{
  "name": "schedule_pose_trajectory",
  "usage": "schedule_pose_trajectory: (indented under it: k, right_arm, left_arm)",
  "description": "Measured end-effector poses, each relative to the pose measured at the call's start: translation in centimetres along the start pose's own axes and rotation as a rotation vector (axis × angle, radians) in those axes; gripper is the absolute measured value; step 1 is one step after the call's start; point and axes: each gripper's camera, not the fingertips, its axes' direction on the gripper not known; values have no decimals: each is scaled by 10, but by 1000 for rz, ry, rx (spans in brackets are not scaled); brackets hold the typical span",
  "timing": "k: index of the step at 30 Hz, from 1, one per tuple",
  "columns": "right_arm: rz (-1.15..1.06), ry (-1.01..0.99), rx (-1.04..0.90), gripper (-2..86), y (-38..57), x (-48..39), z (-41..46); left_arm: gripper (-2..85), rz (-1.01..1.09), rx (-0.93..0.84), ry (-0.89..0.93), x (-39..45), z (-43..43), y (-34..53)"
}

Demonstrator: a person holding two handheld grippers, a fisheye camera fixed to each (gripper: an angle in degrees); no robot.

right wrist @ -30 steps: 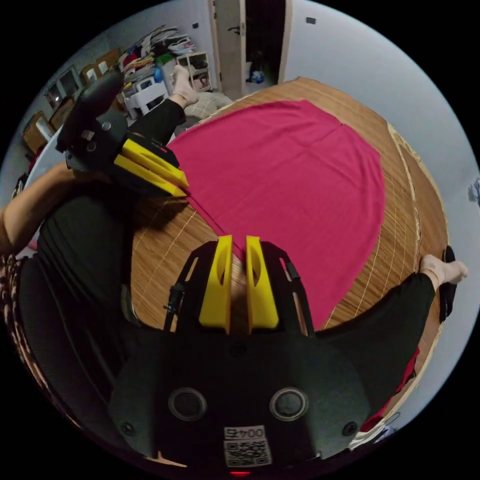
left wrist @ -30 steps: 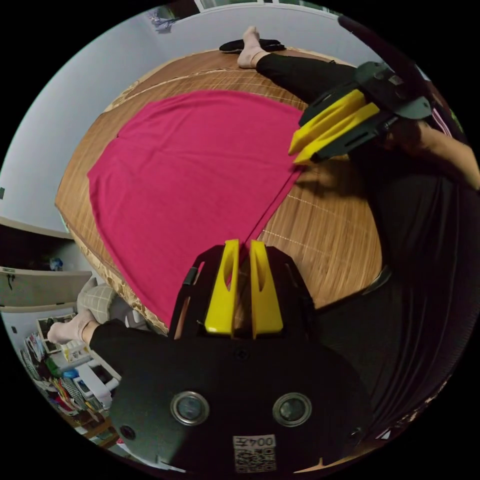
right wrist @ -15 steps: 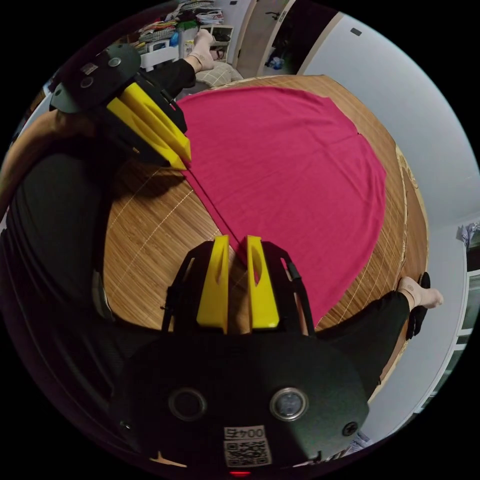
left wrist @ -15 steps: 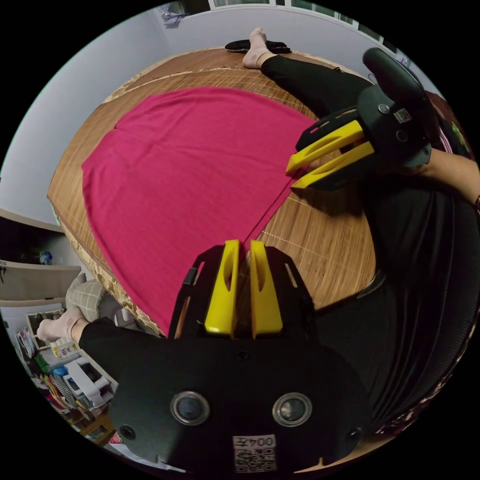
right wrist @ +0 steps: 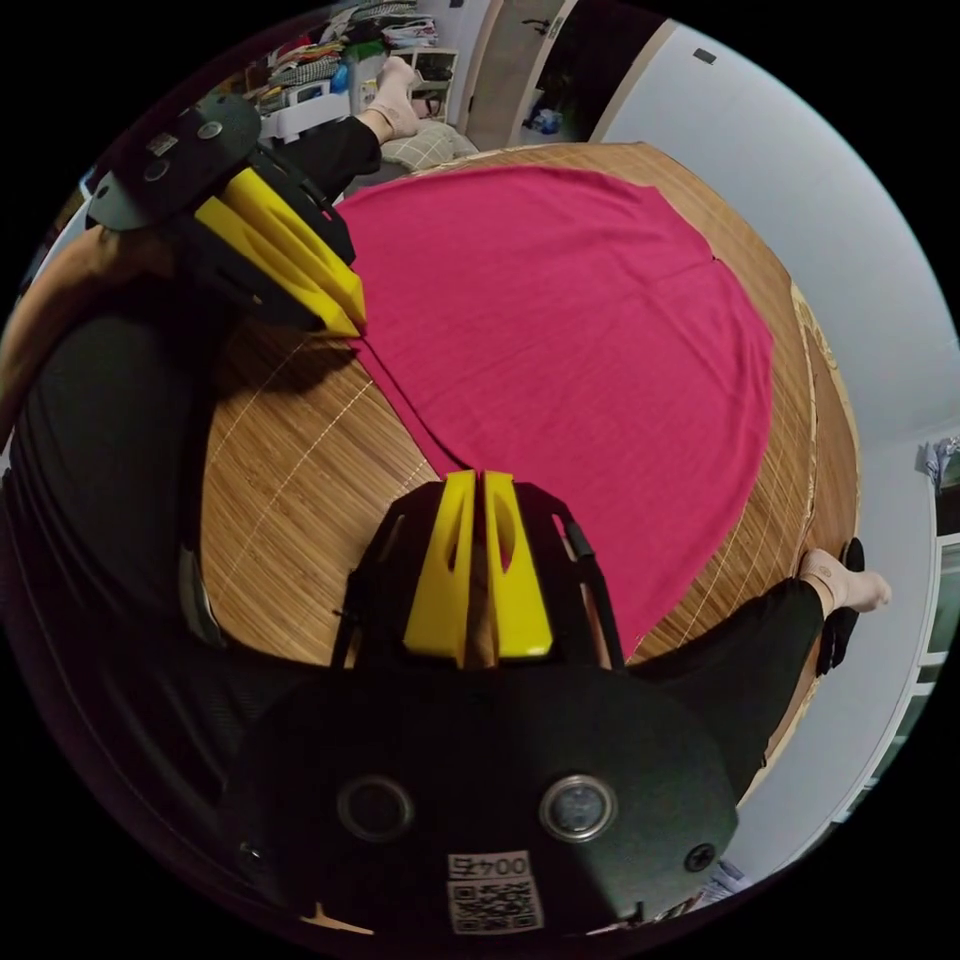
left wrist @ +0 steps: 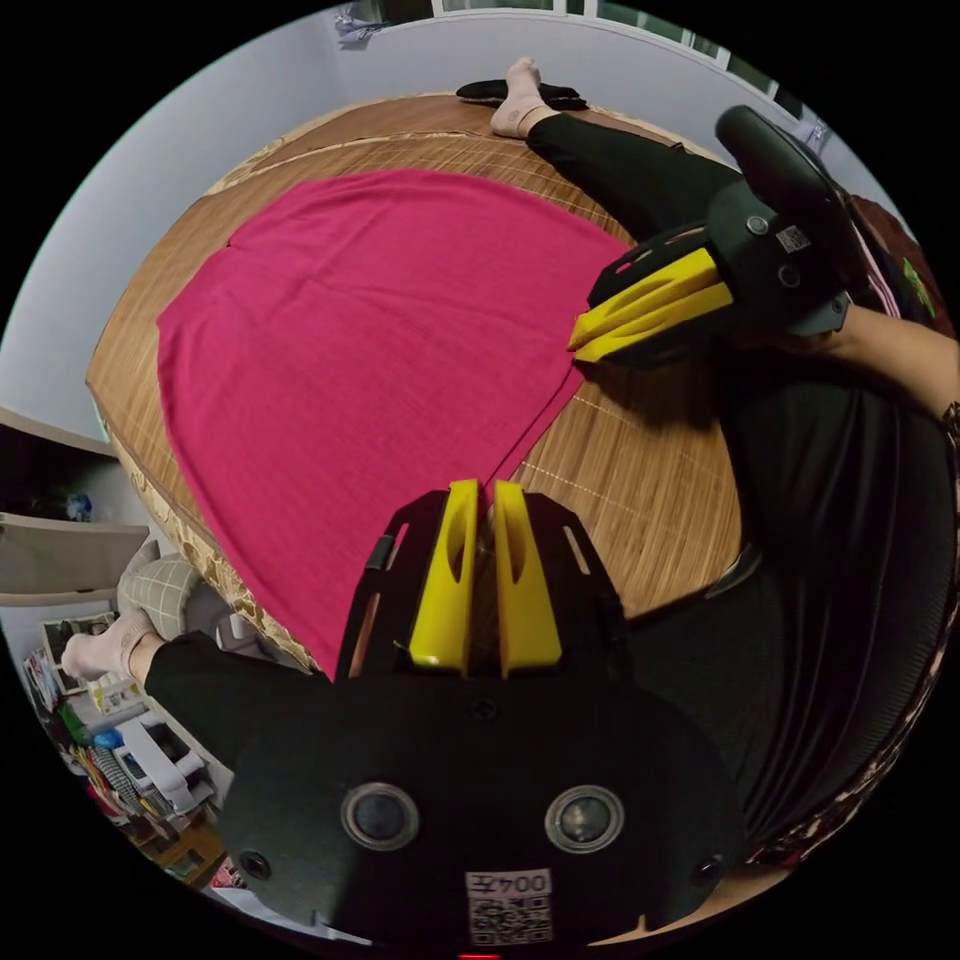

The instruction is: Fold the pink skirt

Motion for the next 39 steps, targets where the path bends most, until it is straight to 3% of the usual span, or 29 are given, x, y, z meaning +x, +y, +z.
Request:
schedule_pose_trajectory:
  k: [15,39]
  right_arm:
    - [-47,-35,57,-7,-2,3,-3]
    - [-44,-157,-36,-6,-35,41,1]
  left_arm:
    - [30,12,-6,-2,14,11,-27]
    - [45,40,-51,-28,1,27,-61]
